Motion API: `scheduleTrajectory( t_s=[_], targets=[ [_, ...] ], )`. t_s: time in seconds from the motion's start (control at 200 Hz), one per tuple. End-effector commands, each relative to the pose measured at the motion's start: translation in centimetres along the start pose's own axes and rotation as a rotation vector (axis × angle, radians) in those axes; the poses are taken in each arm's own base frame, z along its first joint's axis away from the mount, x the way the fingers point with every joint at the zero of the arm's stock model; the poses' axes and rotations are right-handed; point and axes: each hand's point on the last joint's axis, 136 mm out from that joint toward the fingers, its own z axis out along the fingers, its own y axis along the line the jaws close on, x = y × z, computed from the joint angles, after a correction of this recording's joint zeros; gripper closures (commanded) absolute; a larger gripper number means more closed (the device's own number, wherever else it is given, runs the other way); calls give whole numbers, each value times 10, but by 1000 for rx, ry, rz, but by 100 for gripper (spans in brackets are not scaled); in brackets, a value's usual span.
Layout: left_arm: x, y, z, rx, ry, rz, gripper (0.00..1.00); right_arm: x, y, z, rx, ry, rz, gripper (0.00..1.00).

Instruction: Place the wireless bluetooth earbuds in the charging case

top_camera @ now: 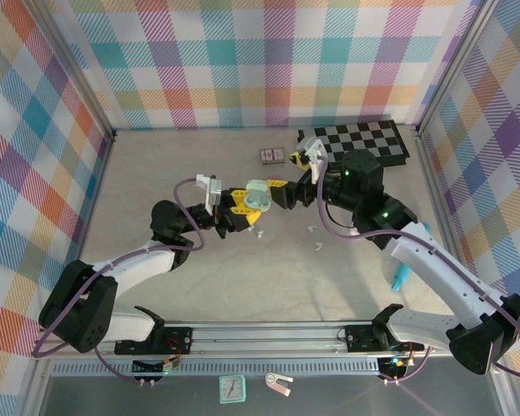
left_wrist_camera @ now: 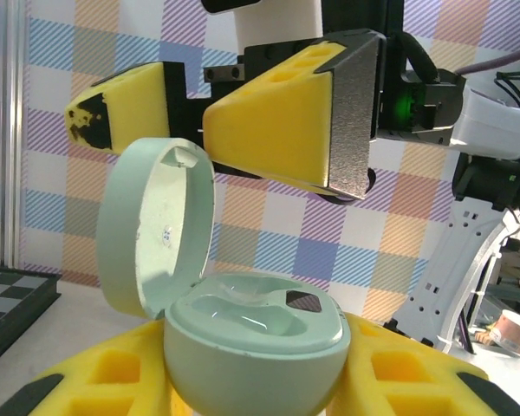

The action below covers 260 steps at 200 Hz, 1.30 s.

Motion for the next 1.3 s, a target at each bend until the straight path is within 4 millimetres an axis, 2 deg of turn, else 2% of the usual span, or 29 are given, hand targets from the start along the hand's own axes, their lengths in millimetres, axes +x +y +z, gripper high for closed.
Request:
scheduleTrajectory(
  t_s=[0.0, 0.16, 0.315, 0.425, 0.545, 0.61, 0.71, 0.795, 0.88, 0.97, 1.13, 1.22, 1.295],
  targets=[
    [-9, -17, -1, 47, -28, 96, 66, -3, 12, -1, -65, -3, 2, 8],
    [-6, -5, -8, 1, -27, 102, 66, -8, 28, -12, -141, -42, 9, 7],
    [-5, 7, -18, -49, -26, 111, 66, -11, 31, -25, -138, -84, 47, 6],
    [-5, 18, -29, -103, -29, 122, 66, -6, 19, -29, -69, -96, 129, 6],
    [-6, 28, -42, -159, -33, 137, 67, 14, -10, -27, 51, -82, 307, 8],
    [-7, 33, -48, -184, -37, 146, 67, 33, -32, -24, 124, -56, 437, 10],
    [-9, 33, -51, -198, -42, 155, 67, 76, -66, -19, 242, 27, 653, 11],
    [-10, 33, -52, -206, -47, 162, 66, 114, -81, -10, 310, 145, 777, 13],
    [-11, 31, -54, -212, -52, 171, 67, 149, -82, 6, 321, 286, 863, 13],
    [-13, 29, -54, -212, -57, 177, 67, 175, -77, 28, 270, 386, 945, 17],
    [-18, 24, -56, -219, -70, 198, 67, 215, -67, 66, 232, 522, 1016, 33],
    [-20, 21, -57, -215, -74, 201, 67, 236, -64, 82, 266, 579, 1061, 42],
    [-20, 20, -57, -213, -73, 202, 67, 251, -60, 92, 289, 611, 1097, 46]
  ],
)
